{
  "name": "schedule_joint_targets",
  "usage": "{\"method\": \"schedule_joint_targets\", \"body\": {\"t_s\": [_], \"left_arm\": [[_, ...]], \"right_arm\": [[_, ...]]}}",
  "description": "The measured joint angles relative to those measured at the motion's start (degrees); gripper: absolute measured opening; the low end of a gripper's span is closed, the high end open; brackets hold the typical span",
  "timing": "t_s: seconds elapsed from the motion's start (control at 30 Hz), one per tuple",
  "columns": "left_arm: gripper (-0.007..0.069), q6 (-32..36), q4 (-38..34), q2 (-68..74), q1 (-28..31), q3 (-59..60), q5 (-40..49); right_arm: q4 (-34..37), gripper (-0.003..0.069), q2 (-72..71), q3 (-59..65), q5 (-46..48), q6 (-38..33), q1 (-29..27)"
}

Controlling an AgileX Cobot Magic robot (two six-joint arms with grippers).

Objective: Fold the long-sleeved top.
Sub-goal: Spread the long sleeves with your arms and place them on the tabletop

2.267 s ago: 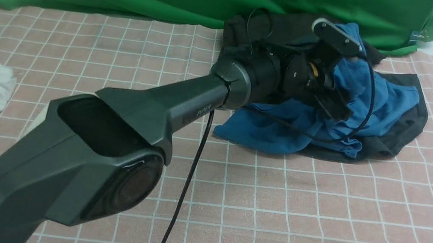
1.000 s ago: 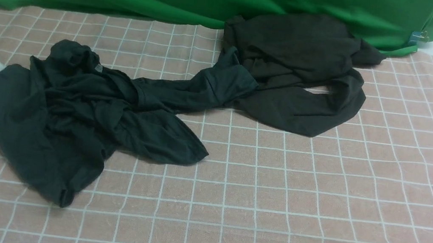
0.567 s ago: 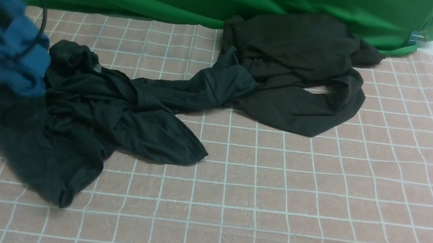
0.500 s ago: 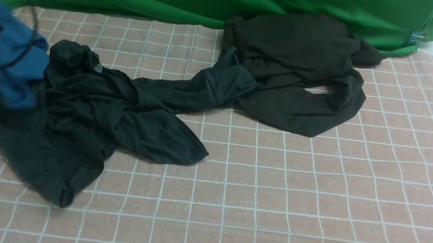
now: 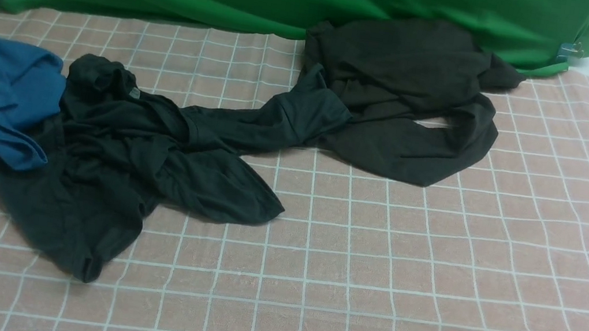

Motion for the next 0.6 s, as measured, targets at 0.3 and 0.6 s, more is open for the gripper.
{"method": "schedule_joint_targets", "body": {"t_s": [0.3, 0.6], "left_arm": [[0.0679, 19.56, -10.39, 5.75, -19.39, 5.53, 0.79], [0.0679, 10.34, 0.14, 22.52, -23.11, 3.18, -6.75]], "right_arm": [[0.01, 0.0219, 0.0, 0.0, -1.39, 0.0, 0.0], [0.98, 0.0219, 0.0, 0.06, -1.61, 0.0, 0.0]]}}
